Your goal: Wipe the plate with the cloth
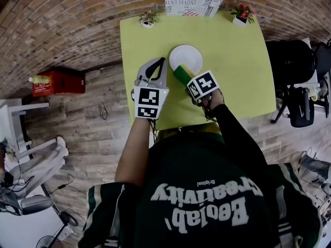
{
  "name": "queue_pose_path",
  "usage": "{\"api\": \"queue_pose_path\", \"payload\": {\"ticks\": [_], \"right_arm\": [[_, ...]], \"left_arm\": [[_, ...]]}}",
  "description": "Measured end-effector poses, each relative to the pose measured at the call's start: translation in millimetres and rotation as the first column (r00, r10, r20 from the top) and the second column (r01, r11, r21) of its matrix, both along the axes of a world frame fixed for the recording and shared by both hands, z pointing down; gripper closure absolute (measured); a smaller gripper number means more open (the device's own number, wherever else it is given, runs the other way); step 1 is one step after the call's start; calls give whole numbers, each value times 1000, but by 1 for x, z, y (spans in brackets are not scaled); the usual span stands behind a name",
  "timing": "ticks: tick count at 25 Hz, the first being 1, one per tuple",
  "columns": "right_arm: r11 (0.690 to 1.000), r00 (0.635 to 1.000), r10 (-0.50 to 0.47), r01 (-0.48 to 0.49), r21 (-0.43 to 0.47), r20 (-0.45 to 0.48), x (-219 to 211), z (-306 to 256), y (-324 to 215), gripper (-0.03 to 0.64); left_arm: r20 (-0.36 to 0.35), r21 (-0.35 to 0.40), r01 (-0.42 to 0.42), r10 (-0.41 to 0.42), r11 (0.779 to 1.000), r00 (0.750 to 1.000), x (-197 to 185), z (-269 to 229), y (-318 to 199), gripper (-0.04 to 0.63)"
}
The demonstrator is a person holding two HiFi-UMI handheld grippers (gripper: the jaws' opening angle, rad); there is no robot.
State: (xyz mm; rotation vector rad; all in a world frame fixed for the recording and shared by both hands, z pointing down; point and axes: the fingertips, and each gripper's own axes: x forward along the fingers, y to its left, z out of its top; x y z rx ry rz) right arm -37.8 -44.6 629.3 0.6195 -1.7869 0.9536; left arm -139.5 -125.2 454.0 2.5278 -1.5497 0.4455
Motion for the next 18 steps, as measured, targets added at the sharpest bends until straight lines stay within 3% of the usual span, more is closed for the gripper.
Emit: {"api": "queue_pose_path", "payload": {"ticks": [18], "right_arm": [[996,996,85,-84,15,-23,31,1,-6,482]], "left_arm": [[-6,-8,-36,36,999,999,17,6,-4,591]]}}
